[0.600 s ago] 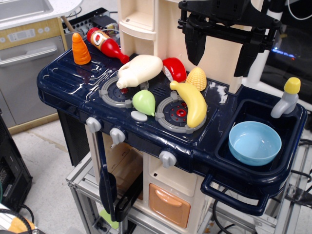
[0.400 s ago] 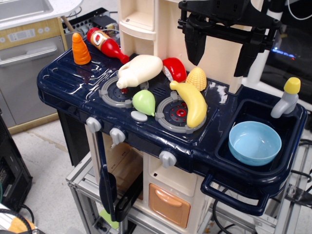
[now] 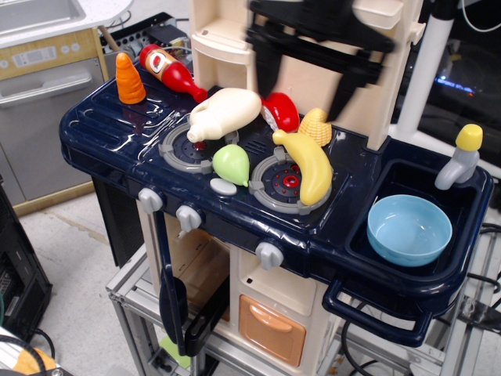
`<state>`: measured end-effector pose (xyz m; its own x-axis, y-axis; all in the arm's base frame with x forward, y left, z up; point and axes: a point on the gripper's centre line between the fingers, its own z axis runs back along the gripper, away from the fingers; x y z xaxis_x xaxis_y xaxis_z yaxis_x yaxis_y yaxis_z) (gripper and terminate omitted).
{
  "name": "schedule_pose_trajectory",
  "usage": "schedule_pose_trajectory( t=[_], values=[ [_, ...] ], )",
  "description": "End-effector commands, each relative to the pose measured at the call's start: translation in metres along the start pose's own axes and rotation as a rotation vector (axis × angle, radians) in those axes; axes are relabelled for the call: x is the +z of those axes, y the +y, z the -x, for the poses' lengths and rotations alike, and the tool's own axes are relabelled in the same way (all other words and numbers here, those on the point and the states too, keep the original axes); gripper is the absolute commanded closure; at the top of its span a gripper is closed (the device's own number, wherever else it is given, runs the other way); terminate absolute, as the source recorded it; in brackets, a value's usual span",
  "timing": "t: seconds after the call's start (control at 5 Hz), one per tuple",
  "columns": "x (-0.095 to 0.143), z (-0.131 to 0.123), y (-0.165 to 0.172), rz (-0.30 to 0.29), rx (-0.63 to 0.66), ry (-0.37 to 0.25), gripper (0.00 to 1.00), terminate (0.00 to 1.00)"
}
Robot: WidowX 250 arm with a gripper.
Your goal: Put carrot in bowl
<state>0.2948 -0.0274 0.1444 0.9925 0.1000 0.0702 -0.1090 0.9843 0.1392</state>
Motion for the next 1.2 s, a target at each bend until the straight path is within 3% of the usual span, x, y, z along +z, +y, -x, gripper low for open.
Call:
schedule_pose_trajectory(
  t=[0.0, 0.2, 0.4, 1.0],
  values=[
    [0.018, -0.027, 0.083, -0.091, -0.129, -0.072, 0.0, 0.0],
    [-0.001, -0.046, 0.127, -0.144, -0.185, -0.093, 0.0, 0.0],
    [-0.022, -0.067, 0.164, -0.138, -0.226, -0.11, 0.0, 0.0],
    [-0.07, -0.103, 0.198, -0.155, -0.248, -0.216, 0.0, 0.0]
  ],
)
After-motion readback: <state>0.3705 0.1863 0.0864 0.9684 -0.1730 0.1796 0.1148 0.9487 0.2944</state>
